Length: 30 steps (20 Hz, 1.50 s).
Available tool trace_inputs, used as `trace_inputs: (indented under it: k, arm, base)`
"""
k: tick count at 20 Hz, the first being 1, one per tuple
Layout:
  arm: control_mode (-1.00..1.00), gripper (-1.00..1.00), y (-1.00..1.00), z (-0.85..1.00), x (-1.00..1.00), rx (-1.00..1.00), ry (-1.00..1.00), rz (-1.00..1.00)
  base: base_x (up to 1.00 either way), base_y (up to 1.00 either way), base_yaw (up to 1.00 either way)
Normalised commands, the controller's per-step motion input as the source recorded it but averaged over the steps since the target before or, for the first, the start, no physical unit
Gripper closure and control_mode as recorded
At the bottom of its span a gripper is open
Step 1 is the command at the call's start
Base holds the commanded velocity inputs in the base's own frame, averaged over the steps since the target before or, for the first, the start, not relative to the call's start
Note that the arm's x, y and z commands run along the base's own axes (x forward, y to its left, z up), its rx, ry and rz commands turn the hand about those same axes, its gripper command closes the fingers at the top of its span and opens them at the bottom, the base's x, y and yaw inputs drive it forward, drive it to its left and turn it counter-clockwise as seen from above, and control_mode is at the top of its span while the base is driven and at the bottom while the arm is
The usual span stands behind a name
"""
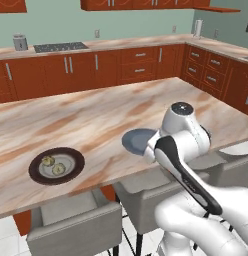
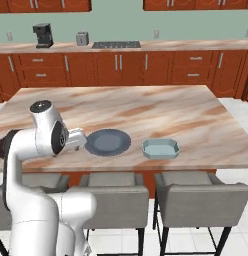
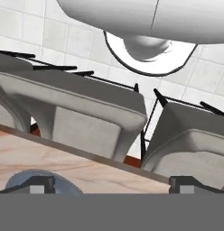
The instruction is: Place two dumplings into each of the tupperware containers and then place the containers in the fridge.
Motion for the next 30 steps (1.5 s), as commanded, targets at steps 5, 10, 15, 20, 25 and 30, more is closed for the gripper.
trace_inputs:
  k: [5,10,15,20,25,30]
  arm:
    - [-1.00,-1.00,1.00,0.08,0.04,-0.12,0.00,0.01]
    - [-1.00,-1.00,1.00,0.00,0.42,-0.01,-0.01,0.22]
    - [-1.00,-1.00,1.00,0.02,0.42,0.00,0.00,0.18]
    - [-1.00,-1.00,1.00,0.00,0.48,0.01,0.01,0.21]
    - [-1.00,-1.00,1.00,0.00,0.52,0.03,0.07,0.27]
    - [-1.00,-1.00,0.92,-0.27,0.59,0.00,0.13,0.23]
  base:
    - [0.00,0.00,0.00]
    - [0.00,0.00,0.00]
    - [0.00,0.00,0.00]
    - [0.00,0.00,0.00]
    - [0.00,0.00,0.00]
    - [0.00,0.00,0.00]
